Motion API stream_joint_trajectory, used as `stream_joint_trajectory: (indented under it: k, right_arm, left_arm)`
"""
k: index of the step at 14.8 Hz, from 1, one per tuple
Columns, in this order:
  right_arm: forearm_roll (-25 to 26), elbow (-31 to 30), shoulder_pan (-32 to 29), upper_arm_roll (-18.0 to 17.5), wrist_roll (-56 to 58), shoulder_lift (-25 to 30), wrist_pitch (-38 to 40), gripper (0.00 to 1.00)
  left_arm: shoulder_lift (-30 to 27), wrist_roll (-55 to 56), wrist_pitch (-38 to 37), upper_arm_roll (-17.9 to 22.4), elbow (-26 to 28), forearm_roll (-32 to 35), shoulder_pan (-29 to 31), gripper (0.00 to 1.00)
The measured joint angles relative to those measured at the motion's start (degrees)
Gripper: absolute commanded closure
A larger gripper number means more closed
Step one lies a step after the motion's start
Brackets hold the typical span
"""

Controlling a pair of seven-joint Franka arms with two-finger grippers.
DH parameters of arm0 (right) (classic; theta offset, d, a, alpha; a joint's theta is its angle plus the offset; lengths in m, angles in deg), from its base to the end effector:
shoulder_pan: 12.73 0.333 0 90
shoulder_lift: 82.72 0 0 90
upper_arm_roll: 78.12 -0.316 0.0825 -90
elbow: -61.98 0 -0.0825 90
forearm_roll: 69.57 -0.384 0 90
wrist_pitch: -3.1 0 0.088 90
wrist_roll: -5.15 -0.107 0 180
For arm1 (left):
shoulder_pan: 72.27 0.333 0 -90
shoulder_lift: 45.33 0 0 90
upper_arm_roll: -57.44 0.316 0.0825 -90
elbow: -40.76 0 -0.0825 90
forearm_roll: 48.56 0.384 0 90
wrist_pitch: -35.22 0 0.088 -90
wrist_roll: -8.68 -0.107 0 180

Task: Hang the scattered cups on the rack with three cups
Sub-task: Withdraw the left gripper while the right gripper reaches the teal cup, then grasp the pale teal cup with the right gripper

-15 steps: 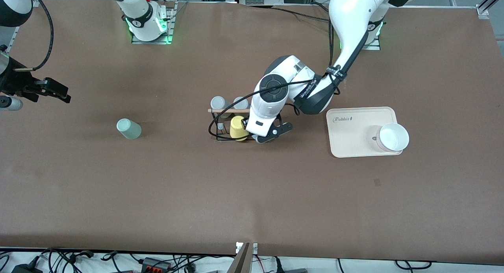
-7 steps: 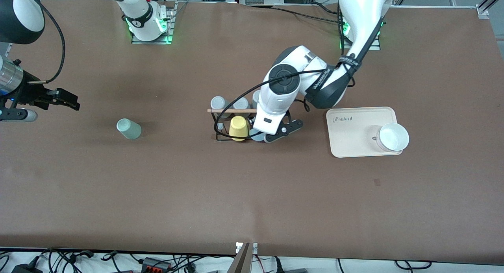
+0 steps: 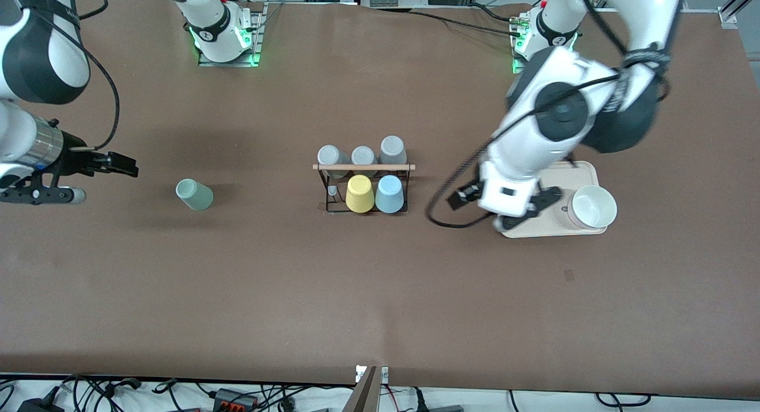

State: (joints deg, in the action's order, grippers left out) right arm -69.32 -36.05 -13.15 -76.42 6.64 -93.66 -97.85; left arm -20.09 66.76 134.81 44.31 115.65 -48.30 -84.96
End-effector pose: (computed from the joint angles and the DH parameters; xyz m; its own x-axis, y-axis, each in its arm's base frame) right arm 0.6027 -0.0216 0.4626 0.9902 -0.0101 -0.1396 -0.0093 -0.9999 0.0061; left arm 0.6316 -0.2714 0.4957 0.8330 0.5477 -0.0780 0.5519 -0.8324 0.0495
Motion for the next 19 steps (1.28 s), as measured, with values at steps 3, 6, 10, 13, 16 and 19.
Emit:
stream_joint_trajectory:
  k: [3, 6, 10, 13, 16, 19]
  right_arm:
    - [0.00, -0.45, 0.12, -0.02, 0.00, -0.36, -0.63, 0.00]
    - [0.00, -4.02, 0.57, -0.05, 0.00, -0.78, -5.72, 0.00]
    - [0.00, -10.31, 2.53, -0.17, 0.00, -2.28, -11.61, 0.00]
    - [0.00, -12.38, 2.88, -0.15, 0.00, -4.01, -13.28, 0.00]
    - [0.01, -14.32, 2.85, -0.12, 0.00, -5.72, -17.56, 0.00]
    - [0.01, -17.49, 2.85, -0.11, 0.00, -7.59, -23.15, 0.00]
  left_arm:
    - [-4.03, -9.97, -3.14, 0.07, 0.16, 0.07, 6.18, 0.00]
    - [-7.82, -23.80, -5.12, -0.01, 1.06, 0.08, 12.94, 0.00]
    - [-13.42, -38.96, -5.28, -0.15, 6.38, 0.08, 18.07, 0.00]
    - [-18.33, -48.09, -4.96, -0.29, 11.40, 0.08, 20.30, 0.00]
    - [-22.80, -52.52, -2.31, -0.32, 16.76, 0.07, 22.79, 0.00]
    - [-25.66, -52.95, -0.99, -0.30, 19.52, 0.06, 23.47, 0.00]
